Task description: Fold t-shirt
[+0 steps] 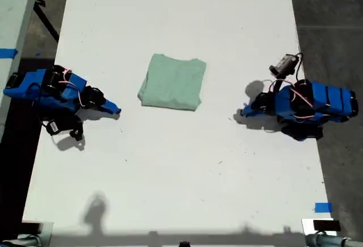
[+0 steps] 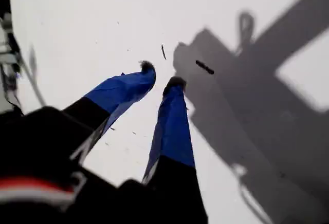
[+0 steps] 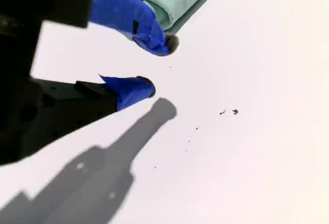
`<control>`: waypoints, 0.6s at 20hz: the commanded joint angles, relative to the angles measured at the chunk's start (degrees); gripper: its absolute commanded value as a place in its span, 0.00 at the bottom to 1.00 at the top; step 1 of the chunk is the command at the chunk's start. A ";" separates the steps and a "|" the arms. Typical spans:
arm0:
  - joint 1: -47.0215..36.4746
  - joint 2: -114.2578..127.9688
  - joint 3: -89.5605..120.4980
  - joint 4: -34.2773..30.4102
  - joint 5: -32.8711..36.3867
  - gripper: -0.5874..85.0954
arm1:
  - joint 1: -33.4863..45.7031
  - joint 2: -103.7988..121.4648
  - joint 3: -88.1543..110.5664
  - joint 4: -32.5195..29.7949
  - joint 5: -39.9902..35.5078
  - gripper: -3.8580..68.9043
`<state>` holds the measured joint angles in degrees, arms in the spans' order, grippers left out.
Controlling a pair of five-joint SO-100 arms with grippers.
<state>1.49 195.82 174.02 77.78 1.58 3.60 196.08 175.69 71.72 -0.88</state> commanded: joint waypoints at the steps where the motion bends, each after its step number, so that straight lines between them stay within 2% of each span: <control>1: 0.88 0.35 -0.44 0.97 -0.26 0.16 | -0.26 0.35 -0.44 -1.41 -35.42 0.17; 12: 0.62 0.35 -0.44 0.97 -0.26 0.16 | -0.44 0.35 -0.44 -1.32 -33.84 0.12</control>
